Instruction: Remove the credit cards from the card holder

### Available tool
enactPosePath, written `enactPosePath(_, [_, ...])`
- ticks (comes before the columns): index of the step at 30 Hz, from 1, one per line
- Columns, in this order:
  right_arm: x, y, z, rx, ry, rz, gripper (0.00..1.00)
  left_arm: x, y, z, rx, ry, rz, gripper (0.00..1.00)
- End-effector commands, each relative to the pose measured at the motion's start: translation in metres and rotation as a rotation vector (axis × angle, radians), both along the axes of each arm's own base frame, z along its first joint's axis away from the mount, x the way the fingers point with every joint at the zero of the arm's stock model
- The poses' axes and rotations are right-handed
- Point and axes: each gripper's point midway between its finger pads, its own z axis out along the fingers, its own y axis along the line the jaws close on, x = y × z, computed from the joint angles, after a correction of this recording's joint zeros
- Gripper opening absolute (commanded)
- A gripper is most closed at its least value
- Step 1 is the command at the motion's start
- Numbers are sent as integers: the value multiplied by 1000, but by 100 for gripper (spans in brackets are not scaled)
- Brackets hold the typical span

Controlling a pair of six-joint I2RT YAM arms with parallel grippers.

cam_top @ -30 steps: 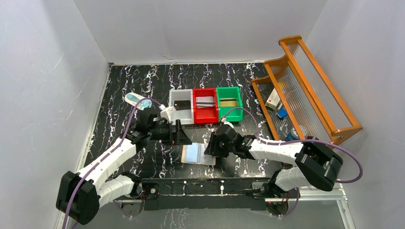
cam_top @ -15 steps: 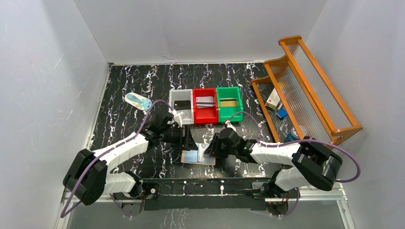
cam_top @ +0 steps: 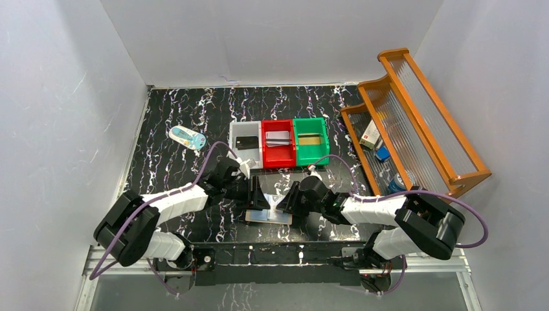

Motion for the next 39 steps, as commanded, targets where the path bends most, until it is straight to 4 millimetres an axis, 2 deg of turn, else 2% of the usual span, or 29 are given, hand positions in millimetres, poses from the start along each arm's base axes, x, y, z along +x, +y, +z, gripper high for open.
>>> enactPosePath(1, [-17,-33,-41,-162,76,-10,45,1,-7,-3,-30,-4,8,42])
enactPosePath(8, [-17,-33,-39,-151,68,-15,46,-1,-2,-20,6,21,24,40])
enactPosePath(14, [-19,-32,-42,-144,77,-4,46,-5,-15,-28,-55,64,16,26])
enactPosePath(18, [-20,-34,-44,-154,79,-8,46,-6,-16,-28,-58,70,17,10])
enactPosePath(26, [-19,-39,-47,-178,83,-24,47,-3,-1,-26,42,17,24,6])
enactPosePath(33, [-19,-40,-48,-183,85,-24,47,-2,-1,-21,43,0,21,8])
enactPosePath(36, [-19,-39,-47,-181,84,-21,47,0,-5,-14,24,-5,16,28])
enactPosePath(39, [-19,-39,-48,-182,85,-20,47,5,-8,-8,11,-16,22,38])
